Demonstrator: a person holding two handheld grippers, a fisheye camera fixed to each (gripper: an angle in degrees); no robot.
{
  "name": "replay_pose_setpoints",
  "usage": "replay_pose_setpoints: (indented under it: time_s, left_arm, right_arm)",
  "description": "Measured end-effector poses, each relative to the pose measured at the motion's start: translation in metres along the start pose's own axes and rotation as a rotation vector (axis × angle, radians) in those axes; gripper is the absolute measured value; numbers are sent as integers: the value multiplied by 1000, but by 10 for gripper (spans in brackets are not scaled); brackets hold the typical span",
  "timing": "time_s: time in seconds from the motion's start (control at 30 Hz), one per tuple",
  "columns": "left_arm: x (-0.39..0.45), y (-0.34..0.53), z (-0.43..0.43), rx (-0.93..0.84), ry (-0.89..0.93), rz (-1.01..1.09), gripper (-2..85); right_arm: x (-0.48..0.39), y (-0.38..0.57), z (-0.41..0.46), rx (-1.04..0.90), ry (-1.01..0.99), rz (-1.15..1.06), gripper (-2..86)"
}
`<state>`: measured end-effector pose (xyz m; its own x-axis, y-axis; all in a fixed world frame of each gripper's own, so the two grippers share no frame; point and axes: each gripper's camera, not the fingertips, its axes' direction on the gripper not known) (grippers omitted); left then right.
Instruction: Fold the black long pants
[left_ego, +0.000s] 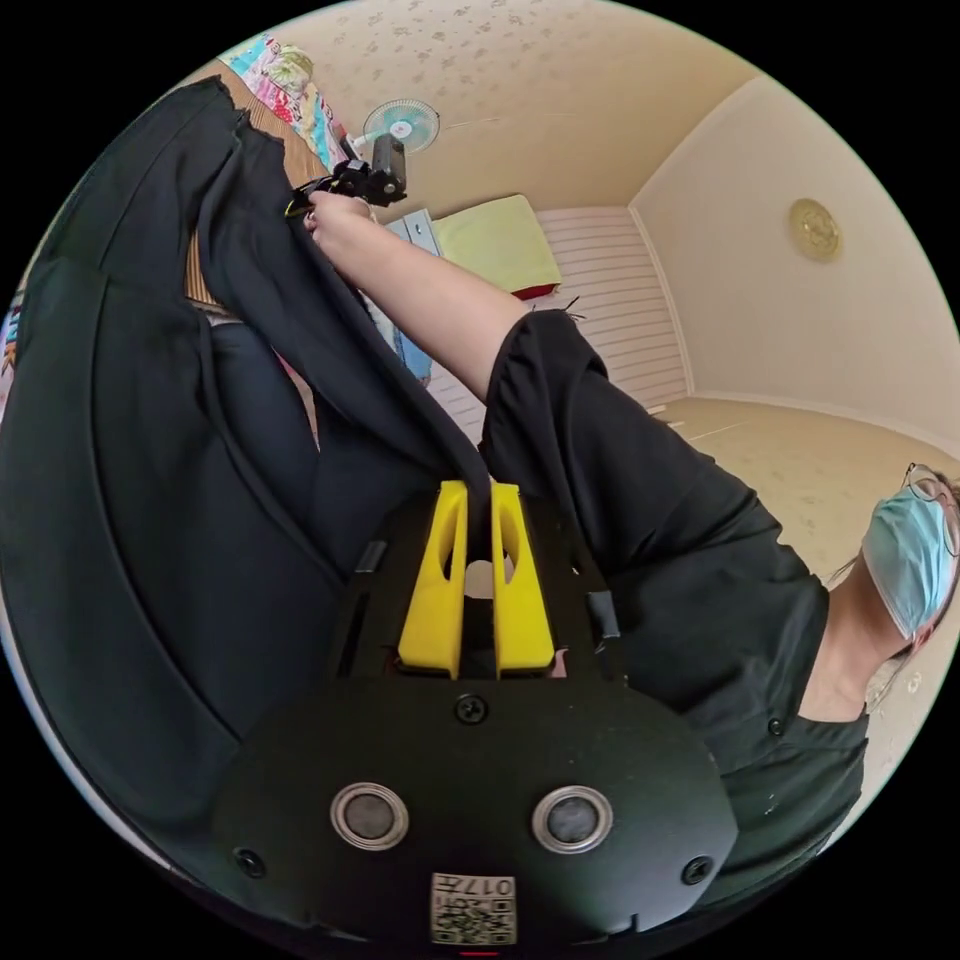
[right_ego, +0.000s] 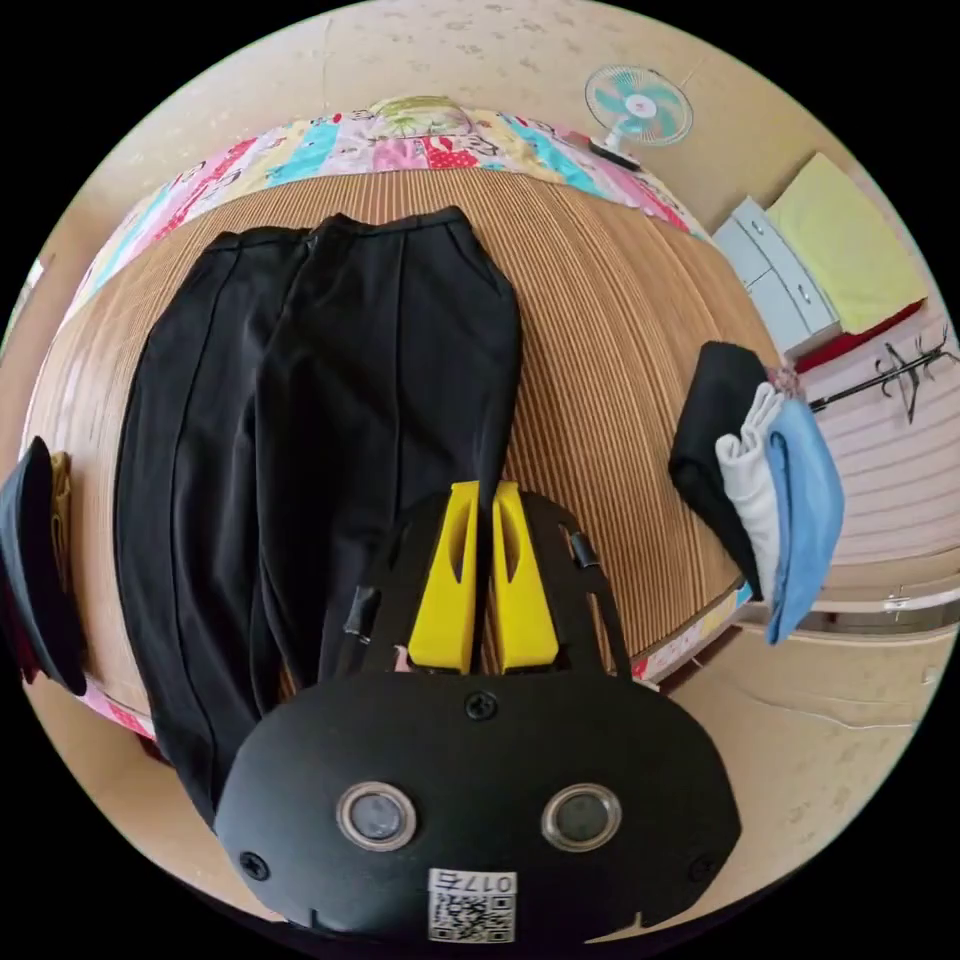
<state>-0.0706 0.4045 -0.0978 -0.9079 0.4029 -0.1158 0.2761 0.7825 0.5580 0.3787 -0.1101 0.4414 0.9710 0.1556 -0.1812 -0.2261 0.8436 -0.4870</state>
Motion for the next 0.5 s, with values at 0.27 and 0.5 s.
replay_pose_setpoints:
  time_s: [0.27,0.5]
  left_arm:
    - [26,12,-47,75,-11,-22,43]
    - [24,43,-106,139,-171,-132,50]
  right_arm:
    - [-208,5,-147,501,102,-448,32]
    - [-242,21,-125,274,-684,-741,60]
